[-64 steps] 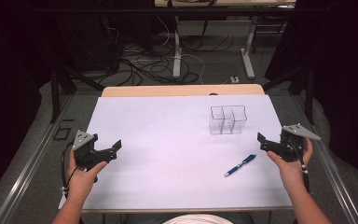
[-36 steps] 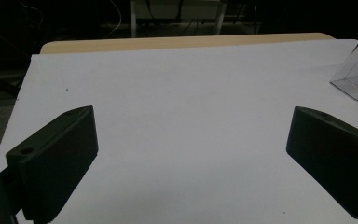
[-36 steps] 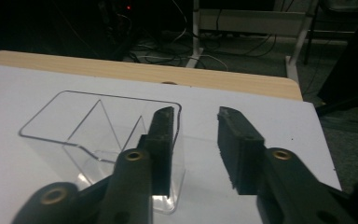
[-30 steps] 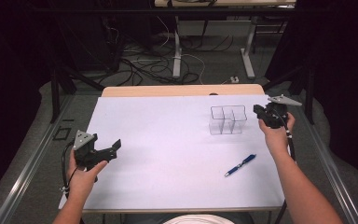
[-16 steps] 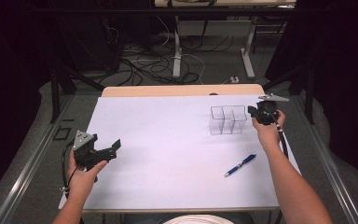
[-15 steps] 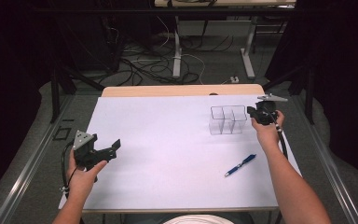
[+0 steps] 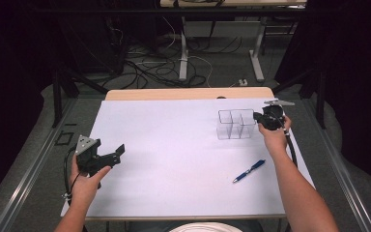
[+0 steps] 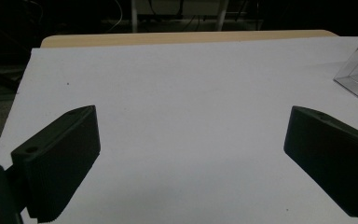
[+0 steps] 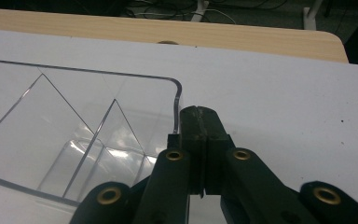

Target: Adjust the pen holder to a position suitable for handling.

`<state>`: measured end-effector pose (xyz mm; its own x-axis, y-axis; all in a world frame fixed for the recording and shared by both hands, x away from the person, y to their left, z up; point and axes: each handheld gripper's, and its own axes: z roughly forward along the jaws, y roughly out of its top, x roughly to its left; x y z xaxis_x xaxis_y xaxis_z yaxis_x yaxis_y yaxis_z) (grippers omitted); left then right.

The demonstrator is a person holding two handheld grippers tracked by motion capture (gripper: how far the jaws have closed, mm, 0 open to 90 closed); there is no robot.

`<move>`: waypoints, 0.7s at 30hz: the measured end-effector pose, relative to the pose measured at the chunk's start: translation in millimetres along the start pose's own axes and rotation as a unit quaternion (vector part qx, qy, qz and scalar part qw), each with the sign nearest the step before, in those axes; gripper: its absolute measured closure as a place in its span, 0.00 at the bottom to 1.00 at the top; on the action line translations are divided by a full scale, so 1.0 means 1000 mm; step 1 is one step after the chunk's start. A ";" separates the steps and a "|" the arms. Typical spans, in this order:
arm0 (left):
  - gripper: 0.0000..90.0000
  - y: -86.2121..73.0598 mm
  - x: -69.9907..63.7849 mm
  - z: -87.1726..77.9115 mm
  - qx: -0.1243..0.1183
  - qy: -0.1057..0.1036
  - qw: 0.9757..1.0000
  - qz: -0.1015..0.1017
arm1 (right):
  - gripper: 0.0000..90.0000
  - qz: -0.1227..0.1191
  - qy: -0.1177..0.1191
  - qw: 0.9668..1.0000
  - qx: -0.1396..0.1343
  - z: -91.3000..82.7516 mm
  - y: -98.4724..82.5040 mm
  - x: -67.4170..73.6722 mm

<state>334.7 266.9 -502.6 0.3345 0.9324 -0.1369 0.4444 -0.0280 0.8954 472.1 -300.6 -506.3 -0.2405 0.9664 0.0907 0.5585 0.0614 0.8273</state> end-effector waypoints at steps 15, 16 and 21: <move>0.04 0.000 0.000 0.000 0.002 0.002 1.000 0.000 | 1.00 0.009 0.029 1.000 0.003 0.001 -0.003 0.018; 0.04 0.000 0.001 0.000 0.002 0.001 1.000 0.000 | 1.00 0.013 0.036 0.999 0.001 0.002 -0.004 0.023; 0.05 0.000 0.001 0.000 0.003 0.001 1.000 0.001 | 1.00 0.013 0.043 0.999 -0.003 0.003 -0.006 0.037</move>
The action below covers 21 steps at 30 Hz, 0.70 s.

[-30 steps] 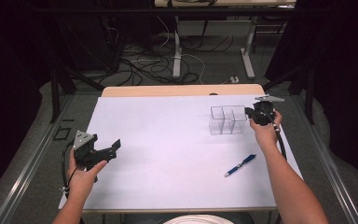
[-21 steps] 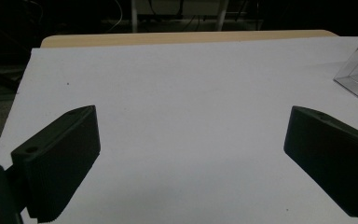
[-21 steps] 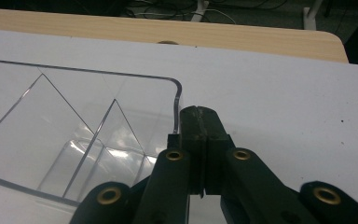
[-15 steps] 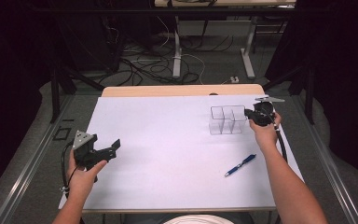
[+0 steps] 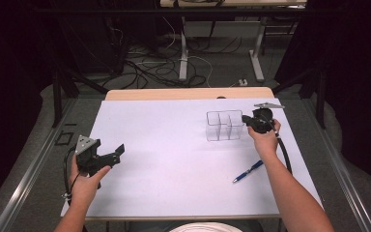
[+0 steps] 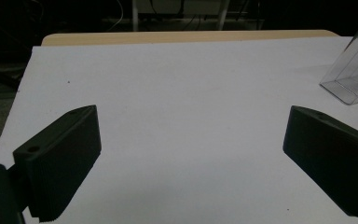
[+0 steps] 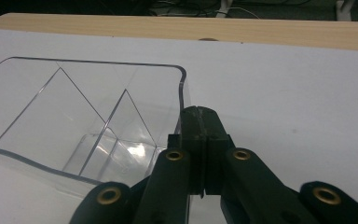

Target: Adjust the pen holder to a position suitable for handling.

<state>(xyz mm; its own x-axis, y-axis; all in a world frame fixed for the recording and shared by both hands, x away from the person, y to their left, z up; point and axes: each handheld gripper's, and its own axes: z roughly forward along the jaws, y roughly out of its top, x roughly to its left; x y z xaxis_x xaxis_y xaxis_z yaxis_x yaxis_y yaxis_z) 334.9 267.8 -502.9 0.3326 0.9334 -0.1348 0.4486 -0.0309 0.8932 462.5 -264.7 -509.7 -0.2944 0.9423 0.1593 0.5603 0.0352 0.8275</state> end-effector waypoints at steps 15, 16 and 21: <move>0.05 0.000 0.000 0.000 0.000 0.001 1.000 0.002 | 1.00 0.004 0.036 0.999 0.006 0.011 -0.003 0.042; 0.05 0.000 0.000 0.000 0.001 0.000 1.000 0.001 | 1.00 0.007 0.042 0.999 0.008 0.013 -0.003 0.048; 0.05 0.000 0.000 0.001 0.002 -0.001 1.000 0.002 | 1.00 0.000 0.053 0.999 0.012 0.020 -0.002 0.066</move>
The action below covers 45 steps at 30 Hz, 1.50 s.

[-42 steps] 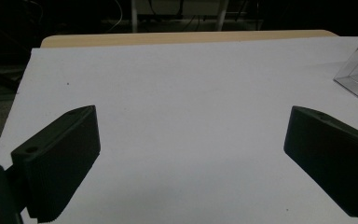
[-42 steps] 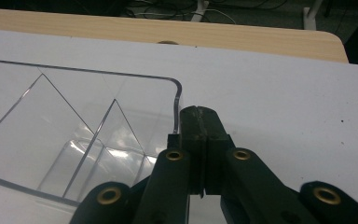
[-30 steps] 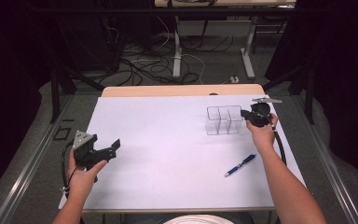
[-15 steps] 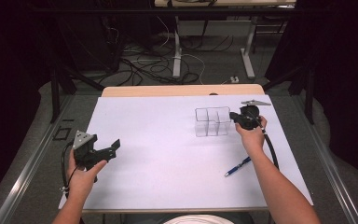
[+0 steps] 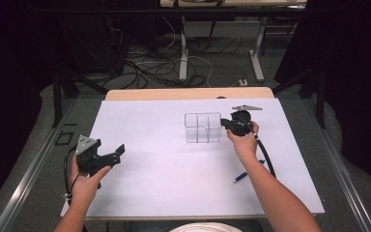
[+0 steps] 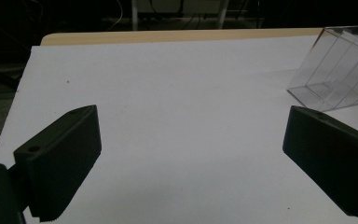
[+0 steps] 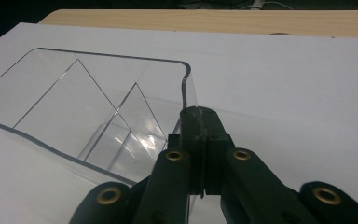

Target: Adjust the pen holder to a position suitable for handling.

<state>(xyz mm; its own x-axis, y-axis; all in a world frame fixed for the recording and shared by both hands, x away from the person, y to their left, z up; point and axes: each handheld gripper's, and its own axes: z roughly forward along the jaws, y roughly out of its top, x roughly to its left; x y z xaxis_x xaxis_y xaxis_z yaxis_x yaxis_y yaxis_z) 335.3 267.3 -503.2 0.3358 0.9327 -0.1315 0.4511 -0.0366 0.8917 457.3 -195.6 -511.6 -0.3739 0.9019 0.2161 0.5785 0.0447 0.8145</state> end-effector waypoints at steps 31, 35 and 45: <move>0.05 0.000 0.000 -0.001 -0.003 0.001 1.000 0.000 | 0.94 -0.019 0.035 0.999 -0.007 0.002 0.007 0.031; 0.05 0.000 0.000 -0.001 -0.003 0.002 1.000 0.001 | 0.89 -0.033 0.035 0.999 -0.019 -0.007 0.009 0.029; 0.05 0.000 -0.001 -0.001 -0.003 0.002 1.000 0.002 | 0.67 -0.077 0.035 0.996 -0.031 -0.034 0.011 0.021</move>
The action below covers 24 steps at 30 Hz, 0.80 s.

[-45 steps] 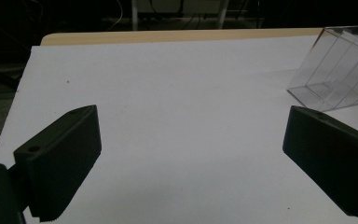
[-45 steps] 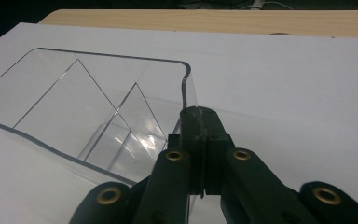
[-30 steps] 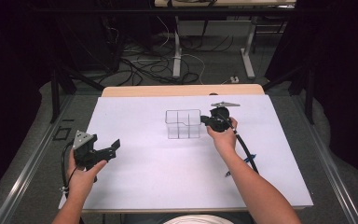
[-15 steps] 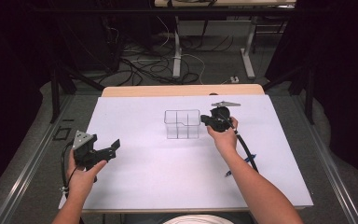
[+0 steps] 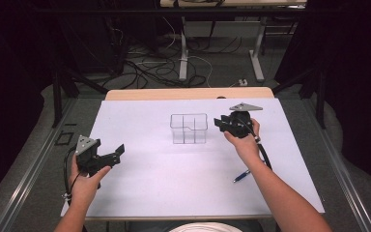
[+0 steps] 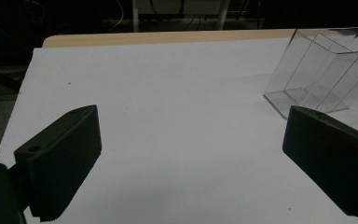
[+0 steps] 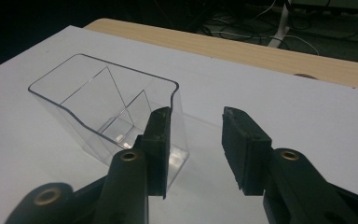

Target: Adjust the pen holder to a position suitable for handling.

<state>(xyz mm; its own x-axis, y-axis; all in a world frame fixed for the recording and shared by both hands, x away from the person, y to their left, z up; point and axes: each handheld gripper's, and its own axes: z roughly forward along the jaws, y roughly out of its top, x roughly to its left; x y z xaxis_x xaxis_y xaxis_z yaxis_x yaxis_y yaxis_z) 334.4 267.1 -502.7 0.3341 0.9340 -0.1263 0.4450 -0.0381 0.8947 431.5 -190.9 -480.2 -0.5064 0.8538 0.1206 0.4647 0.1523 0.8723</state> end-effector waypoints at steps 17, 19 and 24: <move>0.05 0.000 0.001 -0.001 0.005 0.003 1.000 0.002 | 0.42 -0.076 0.048 0.995 0.032 -0.029 -0.001 -0.004; 0.05 0.000 0.001 -0.001 0.005 0.003 1.000 0.007 | 0.39 -0.085 0.046 0.994 0.043 -0.034 0.001 -0.004; 0.05 -0.001 0.002 0.001 0.001 -0.005 1.000 0.003 | 0.27 -0.117 0.041 0.990 0.060 -0.044 0.005 -0.006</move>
<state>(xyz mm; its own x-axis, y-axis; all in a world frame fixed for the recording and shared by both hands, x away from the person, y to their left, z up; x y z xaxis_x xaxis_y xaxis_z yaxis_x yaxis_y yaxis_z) 335.2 268.4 -503.6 0.3445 0.9305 -0.1242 0.4440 -0.0450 0.8949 404.8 -216.7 -455.7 -0.6659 0.7452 -0.0353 0.4084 0.4038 0.8186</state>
